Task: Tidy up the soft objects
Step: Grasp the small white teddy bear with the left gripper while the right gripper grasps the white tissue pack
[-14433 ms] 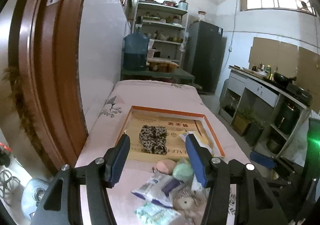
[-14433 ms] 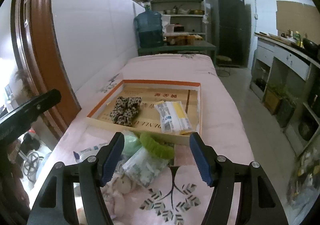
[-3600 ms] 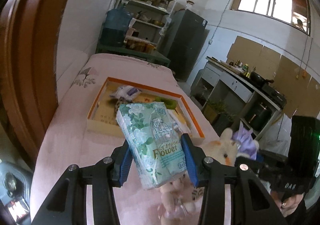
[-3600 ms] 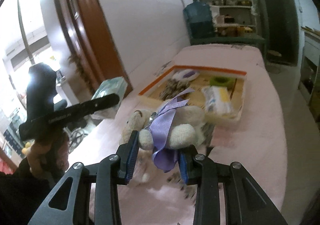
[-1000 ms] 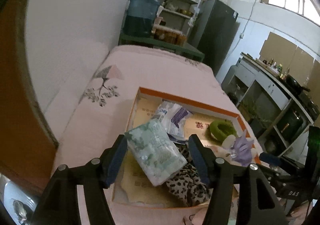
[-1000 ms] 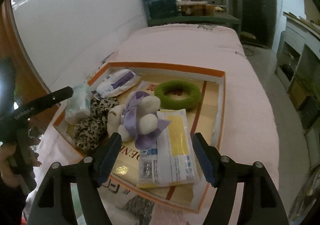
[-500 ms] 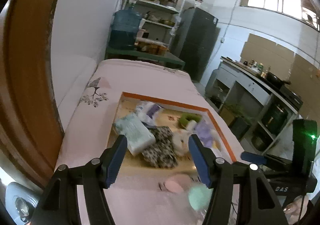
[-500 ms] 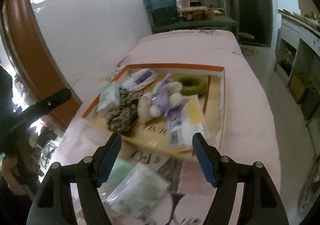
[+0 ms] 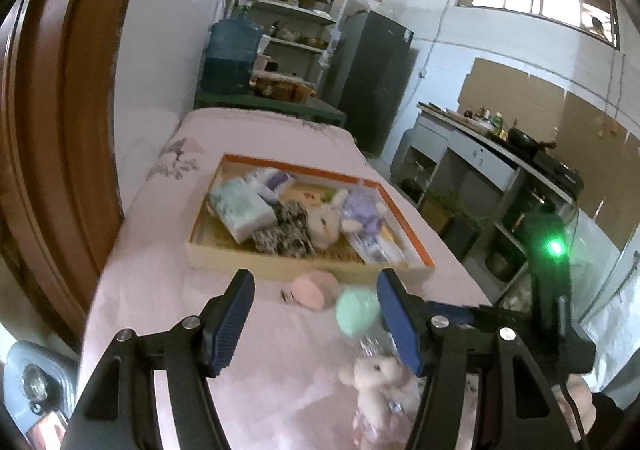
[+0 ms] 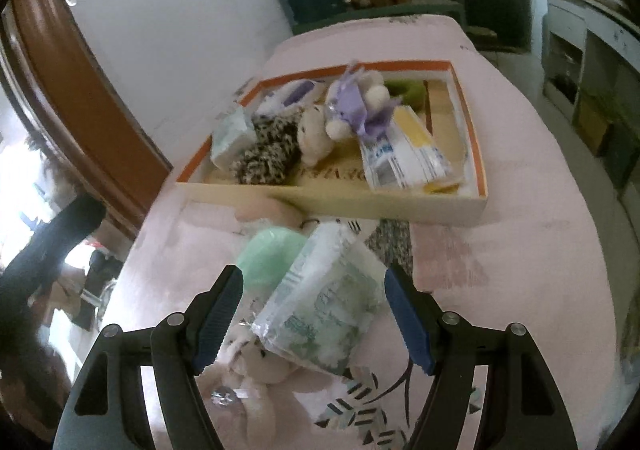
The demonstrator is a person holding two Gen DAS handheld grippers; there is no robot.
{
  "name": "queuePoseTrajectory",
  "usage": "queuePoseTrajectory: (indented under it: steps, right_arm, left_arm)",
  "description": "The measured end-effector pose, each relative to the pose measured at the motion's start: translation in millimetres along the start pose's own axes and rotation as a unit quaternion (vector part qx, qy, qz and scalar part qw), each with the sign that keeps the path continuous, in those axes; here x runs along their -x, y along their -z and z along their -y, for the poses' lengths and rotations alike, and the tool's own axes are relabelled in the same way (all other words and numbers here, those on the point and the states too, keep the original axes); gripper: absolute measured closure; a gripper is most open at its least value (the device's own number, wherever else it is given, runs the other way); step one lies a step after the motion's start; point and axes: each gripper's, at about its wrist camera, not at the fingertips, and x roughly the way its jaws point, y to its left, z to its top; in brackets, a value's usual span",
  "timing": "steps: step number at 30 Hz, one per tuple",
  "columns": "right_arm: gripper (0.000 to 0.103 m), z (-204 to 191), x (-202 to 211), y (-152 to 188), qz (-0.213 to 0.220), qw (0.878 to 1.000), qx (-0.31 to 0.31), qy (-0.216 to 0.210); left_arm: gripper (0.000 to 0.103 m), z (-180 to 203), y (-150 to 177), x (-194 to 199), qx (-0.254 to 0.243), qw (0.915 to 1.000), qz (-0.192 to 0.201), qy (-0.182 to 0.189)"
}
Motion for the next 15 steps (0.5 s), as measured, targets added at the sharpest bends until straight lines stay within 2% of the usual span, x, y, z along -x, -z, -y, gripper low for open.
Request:
queuePoseTrajectory:
  steps: [6,9,12,15]
  right_arm:
    - [0.028,7.5,-13.8,7.9,-0.022,1.0,-0.022,0.001]
    - [0.028,12.6,-15.3,9.0,-0.024,0.999,-0.033,-0.009]
    - [0.028,20.0,-17.2,10.1,-0.031,0.998,-0.044,-0.023]
    - [0.039,22.9,-19.4,11.2,-0.038,0.998,-0.045,-0.027]
  left_arm:
    - [0.04,11.8,33.3,-13.4,-0.002,0.9984,-0.047,0.031]
    - [0.04,19.0,49.2,-21.2,-0.014,0.9975,-0.065,0.025]
    - [0.04,22.8,61.8,-27.6,-0.014,0.995,-0.088,0.044]
    - [0.04,33.6,73.6,-31.2,-0.033,0.9929,-0.105,0.045]
